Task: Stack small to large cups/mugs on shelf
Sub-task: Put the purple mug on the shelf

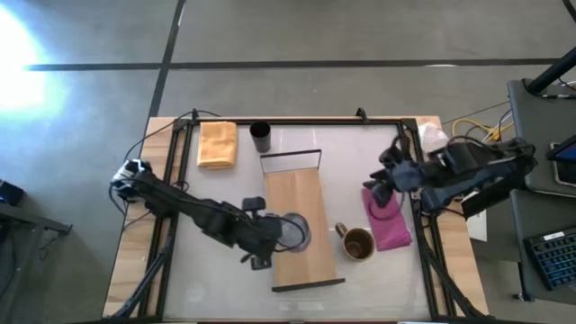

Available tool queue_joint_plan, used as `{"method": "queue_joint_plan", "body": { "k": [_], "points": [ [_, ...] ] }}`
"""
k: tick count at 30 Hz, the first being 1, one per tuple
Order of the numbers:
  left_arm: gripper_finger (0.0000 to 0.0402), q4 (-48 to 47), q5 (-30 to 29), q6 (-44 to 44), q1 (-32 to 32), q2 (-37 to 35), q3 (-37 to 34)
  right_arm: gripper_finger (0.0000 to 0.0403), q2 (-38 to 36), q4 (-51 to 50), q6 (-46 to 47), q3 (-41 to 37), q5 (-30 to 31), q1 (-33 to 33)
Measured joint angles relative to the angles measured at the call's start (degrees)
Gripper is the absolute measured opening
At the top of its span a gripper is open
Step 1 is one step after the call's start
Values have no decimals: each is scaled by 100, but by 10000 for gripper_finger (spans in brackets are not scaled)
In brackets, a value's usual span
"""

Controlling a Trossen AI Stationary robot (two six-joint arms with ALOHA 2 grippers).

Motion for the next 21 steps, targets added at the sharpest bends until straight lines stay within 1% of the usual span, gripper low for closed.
{"method": "queue_joint_plan", "body": {
  "k": [3,6,13,21],
  "points": [
    [70,-193,16,41,-124,267,349,187,-32,-215,575,-8,474,561],
    [70,-207,74,-23,-206,485,512,187,25,-396,1140,-30,831,1023],
    [70,-157,-164,-327,-209,783,679,187,278,-404,1563,-37,969,1586],
    [70,-43,55,-467,-208,1142,706,187,603,-375,2155,-42,965,2235]
  ]
}}
